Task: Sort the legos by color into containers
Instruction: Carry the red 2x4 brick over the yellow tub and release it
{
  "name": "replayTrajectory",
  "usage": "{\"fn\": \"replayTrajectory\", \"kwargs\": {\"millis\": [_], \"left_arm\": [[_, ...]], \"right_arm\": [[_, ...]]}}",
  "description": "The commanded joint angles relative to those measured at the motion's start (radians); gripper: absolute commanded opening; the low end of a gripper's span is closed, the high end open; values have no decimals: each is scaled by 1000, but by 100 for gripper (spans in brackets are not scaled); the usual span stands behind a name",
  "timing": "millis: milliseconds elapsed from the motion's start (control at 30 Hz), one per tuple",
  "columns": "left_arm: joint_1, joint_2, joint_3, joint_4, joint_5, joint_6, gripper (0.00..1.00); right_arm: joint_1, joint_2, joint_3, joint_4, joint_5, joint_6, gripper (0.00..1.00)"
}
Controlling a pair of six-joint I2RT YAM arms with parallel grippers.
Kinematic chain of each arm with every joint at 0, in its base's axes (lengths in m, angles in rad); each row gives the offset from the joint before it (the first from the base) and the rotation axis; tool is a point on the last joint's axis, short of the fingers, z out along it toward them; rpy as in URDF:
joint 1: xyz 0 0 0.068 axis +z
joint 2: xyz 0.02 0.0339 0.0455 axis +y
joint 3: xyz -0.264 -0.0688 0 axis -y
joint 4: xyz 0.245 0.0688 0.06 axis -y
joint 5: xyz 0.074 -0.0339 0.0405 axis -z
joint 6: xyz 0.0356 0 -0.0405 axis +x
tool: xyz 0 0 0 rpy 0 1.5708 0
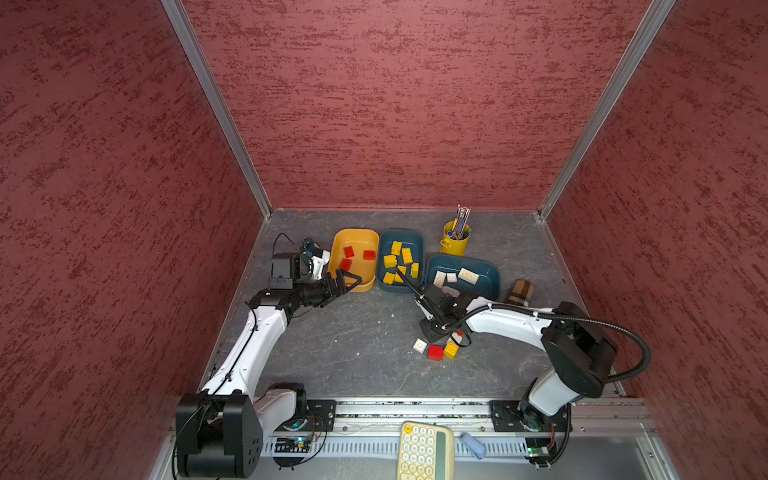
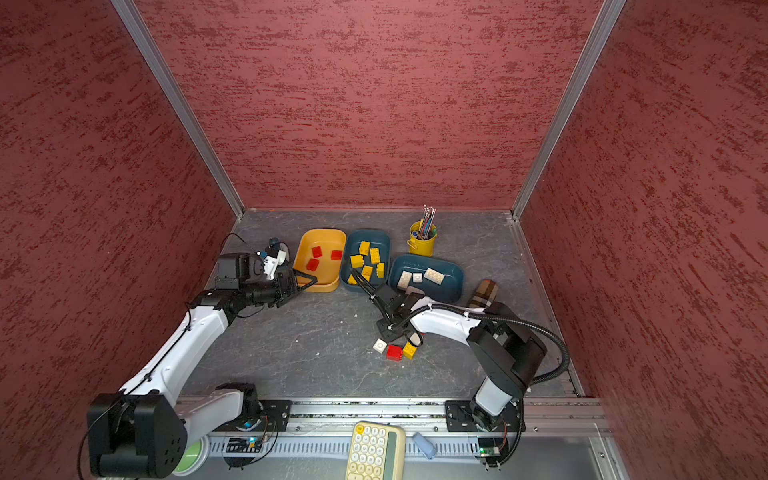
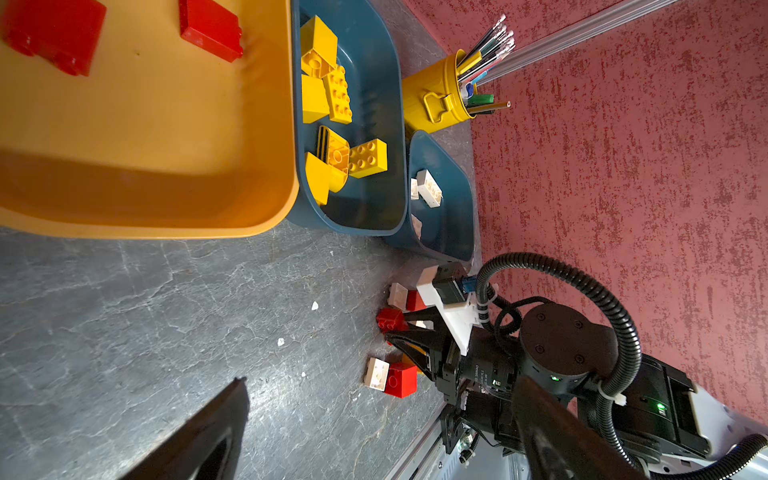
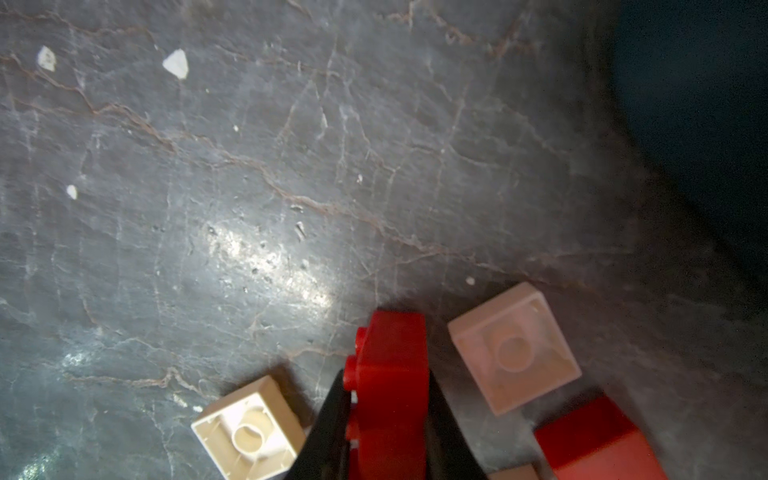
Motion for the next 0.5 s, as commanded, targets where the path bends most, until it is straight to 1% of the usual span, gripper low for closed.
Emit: {"fn": "replayTrajectory", "kwargs": {"millis": [0, 100, 200, 267, 333, 467], "left_arm": [[-5, 0, -4, 14, -5, 17, 99], [-5, -1, 2, 6, -5, 20, 99], [0, -7, 17, -17, -11, 32, 99], [7, -15, 25, -28, -11, 38, 99], [12, -23, 31, -34, -12, 39, 99], [21, -40, 39, -53, -17, 44, 99]], "right_arm": [[5, -13, 58, -11, 37, -19, 17], [0, -28, 117, 14, 1, -45, 17], [-23, -25, 173, 100, -82, -71, 17], [-45, 11, 234, 154, -137, -89, 17], [-54, 62, 317, 187, -162, -108, 17], [-80, 177, 465, 291, -301, -97, 17]]}}
